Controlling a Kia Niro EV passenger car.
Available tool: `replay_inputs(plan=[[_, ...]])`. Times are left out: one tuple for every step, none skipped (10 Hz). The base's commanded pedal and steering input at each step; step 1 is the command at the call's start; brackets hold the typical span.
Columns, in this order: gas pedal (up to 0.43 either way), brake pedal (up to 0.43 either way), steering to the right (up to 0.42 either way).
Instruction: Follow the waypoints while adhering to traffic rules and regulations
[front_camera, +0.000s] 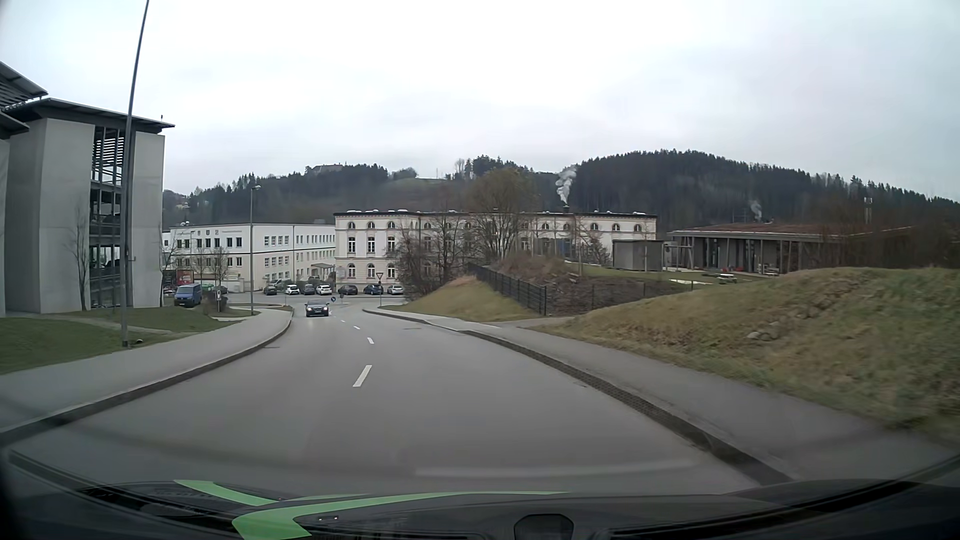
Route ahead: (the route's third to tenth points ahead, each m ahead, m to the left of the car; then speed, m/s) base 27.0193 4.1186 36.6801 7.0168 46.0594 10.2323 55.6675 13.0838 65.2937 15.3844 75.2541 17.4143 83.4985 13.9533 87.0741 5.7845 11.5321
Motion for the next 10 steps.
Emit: replay_inputs(plan=[[0.0,0.244,-0.071],[0.0,0.244,-0.07],[0.0,0.25,-0.066],[0.0,0.25,-0.063],[0.0,0.25,-0.06],[0.0,0.25,-0.057],[0.0,0.25,-0.055],[0.0,0.25,-0.054],[0.0,0.25,-0.053],[0.0,0.25,-0.054]])
